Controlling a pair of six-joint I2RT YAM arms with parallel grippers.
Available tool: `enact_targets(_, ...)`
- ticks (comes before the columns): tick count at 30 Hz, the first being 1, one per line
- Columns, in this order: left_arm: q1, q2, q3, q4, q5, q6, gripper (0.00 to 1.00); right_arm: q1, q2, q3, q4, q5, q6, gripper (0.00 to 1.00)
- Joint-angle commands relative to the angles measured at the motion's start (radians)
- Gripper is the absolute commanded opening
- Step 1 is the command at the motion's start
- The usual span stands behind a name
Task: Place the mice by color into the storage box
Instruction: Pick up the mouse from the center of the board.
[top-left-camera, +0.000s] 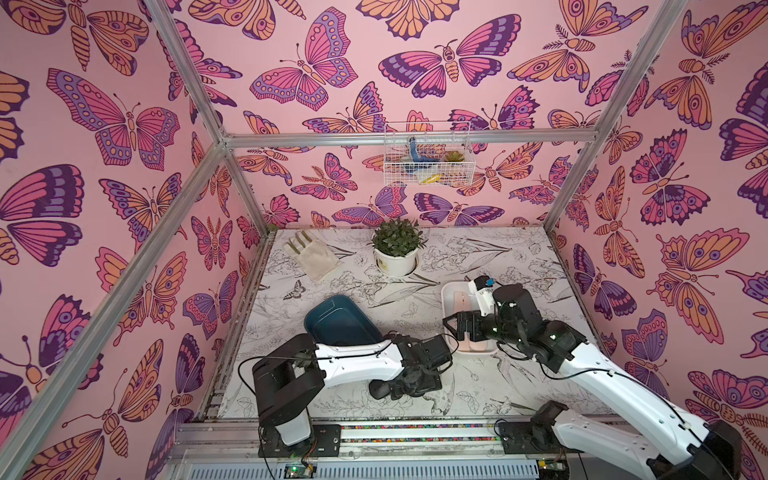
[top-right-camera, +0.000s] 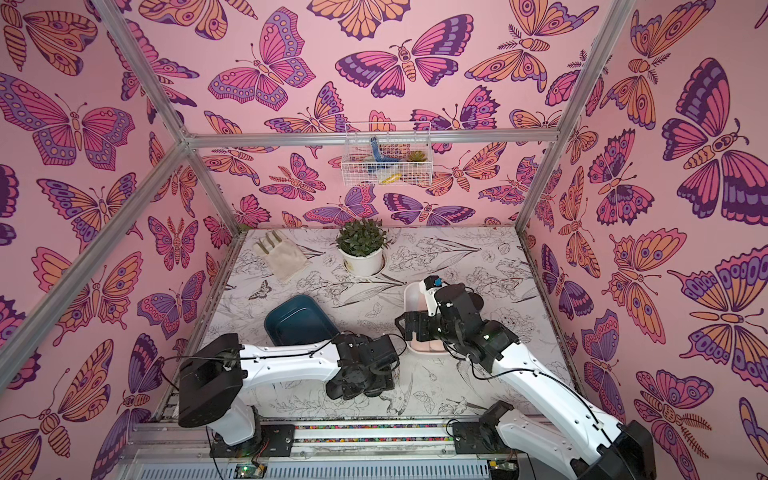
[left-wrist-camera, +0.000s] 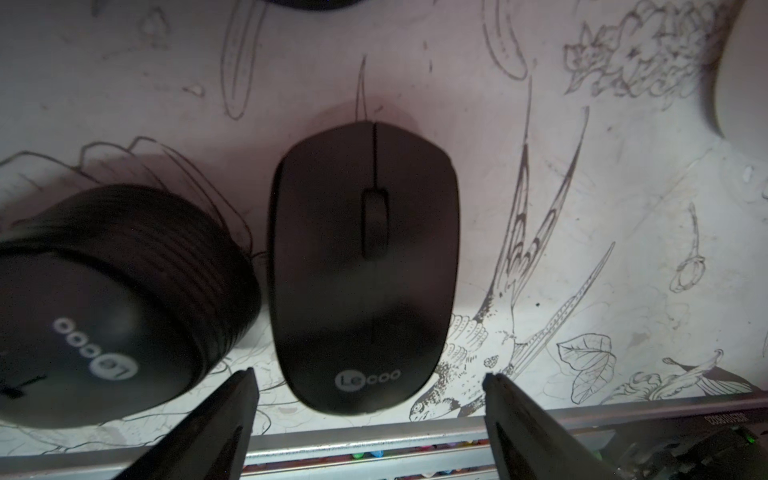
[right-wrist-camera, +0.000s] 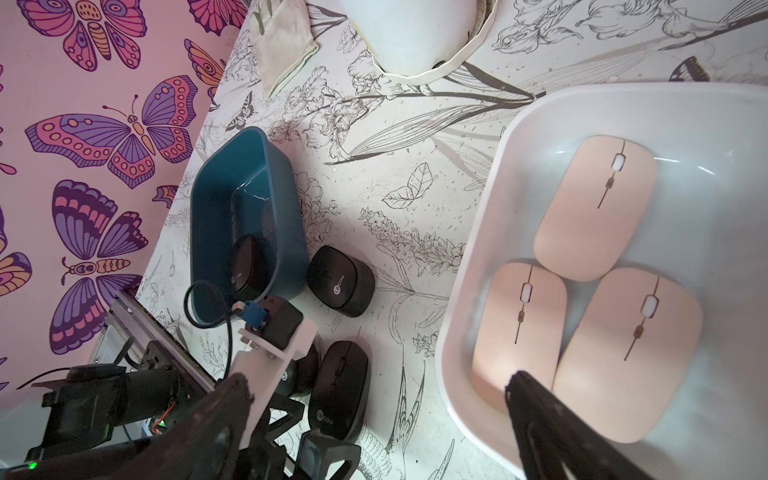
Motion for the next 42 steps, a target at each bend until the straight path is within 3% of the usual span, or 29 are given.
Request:
enact_targets(1, 0.021, 0.023, 0.023, -0.059, -0.033, 0.046, 0.85, -0.007, 0.007, -0.016, 0.015, -0.013, -0.017, 0.99)
enact_targets(6, 0.059, 0.041, 0.061, -0.094, -0.046, 0.108, 0.78, -0.008, 0.008, -0.023, 0.024, -0.015, -0.016, 0.99)
enact_targets(17, 0.079, 0.123, 0.134, -0.137, -0.023, 0.201, 0.73, -0.009, 0.004, -0.032, 0.029, -0.015, -0.016, 0.99)
enact_targets(26, 0.071, 0.14, 0.144, -0.156, -0.02, 0.22, 0.57, -0.011, 0.01, -0.034, 0.039, -0.015, -0.013, 0.99)
enact_targets(42, 0.051, 0.064, 0.161, -0.158, -0.041, 0.235, 0.53, -0.013, 0.012, -0.029, 0.04, -0.009, -0.015, 0.99)
